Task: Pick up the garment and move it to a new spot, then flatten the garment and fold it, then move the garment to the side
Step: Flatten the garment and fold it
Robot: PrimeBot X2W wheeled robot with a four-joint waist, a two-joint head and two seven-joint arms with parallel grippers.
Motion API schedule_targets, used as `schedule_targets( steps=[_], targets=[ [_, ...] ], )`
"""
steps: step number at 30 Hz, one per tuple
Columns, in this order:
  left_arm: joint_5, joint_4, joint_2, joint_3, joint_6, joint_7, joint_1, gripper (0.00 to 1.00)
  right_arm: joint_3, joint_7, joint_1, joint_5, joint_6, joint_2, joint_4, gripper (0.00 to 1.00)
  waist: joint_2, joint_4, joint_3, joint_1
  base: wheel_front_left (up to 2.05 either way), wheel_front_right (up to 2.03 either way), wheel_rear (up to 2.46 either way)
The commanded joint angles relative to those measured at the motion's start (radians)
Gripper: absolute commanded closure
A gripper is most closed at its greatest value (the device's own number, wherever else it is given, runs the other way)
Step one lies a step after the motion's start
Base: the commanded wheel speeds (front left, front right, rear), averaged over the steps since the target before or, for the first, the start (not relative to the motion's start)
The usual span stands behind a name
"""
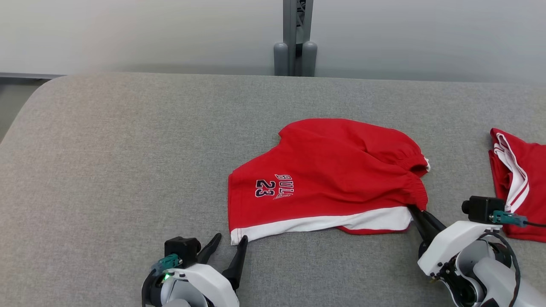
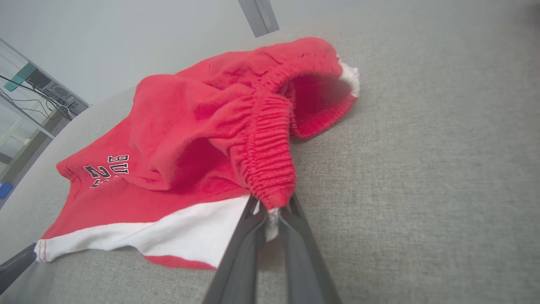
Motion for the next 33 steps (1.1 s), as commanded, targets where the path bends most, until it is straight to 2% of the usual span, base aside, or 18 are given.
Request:
schedule_targets(
  steps=[1, 9, 12, 13, 14, 23, 26, 33],
  targets=[
    [-0.016, 0.014, 0.004, -0.014, -0.002, 0.002, -0.021, 0.00, 0.003, -0.005, -0.009, 0.003, 0.000, -0.004, 0.003, 1.00, 0.0000, -0.004, 0.002, 0.0000, 0.00, 0.00, 0.00],
    [-0.079, 0.075, 0.005, -0.079, 0.026, 0.007, -0.060, 0.00, 0.031, -0.012, -0.022, 0.009, 0.000, -0.012, -0.004, 1.00, 0.0000, -0.021, 0.013, 0.0000, 0.00, 0.00, 0.00],
    [-0.104, 0.090, 0.004, -0.108, 0.018, 0.021, -0.068, 0.02, 0.044, -0.015, -0.024, 0.009, 0.000, -0.016, -0.008, 1.00, 0.0000, -0.026, 0.017, 0.0000, 0.00, 0.00, 0.00],
    [-0.114, 0.092, 0.003, -0.118, 0.015, 0.023, -0.069, 0.63, 0.047, -0.014, -0.026, 0.010, 0.000, -0.017, -0.009, 1.00, 0.0000, -0.028, 0.018, 0.0000, 0.00, 0.00, 0.00],
    [-0.123, 0.094, 0.003, -0.126, 0.011, 0.023, -0.073, 1.00, 0.050, -0.016, -0.027, 0.011, 0.000, -0.018, -0.009, 1.00, 0.0000, -0.028, 0.019, 0.0000, 0.00, 0.00, 0.00],
    [-0.177, 0.091, 0.005, -0.121, -0.011, -0.006, -0.099, 1.00, 0.080, -0.031, -0.040, 0.001, 0.000, -0.034, -0.013, 1.00, 0.0000, -0.029, -0.002, 0.0000, 0.00, 0.00, 0.00],
    [-0.196, 0.047, 0.016, -0.084, -0.035, -0.018, -0.105, 1.00, 0.090, -0.036, -0.049, -0.004, 0.000, -0.046, -0.021, 1.00, 0.0000, -0.025, -0.027, 0.0000, 0.00, 0.00, 0.00],
    [-0.195, -0.130, 0.039, 0.000, -0.052, -0.022, -0.084, 1.00, 0.111, -0.028, -0.119, -0.057, 0.000, -0.081, -0.055, 1.00, 0.0000, -0.030, -0.084, 0.0000, 0.00, 0.00, 0.00]
  ],
)
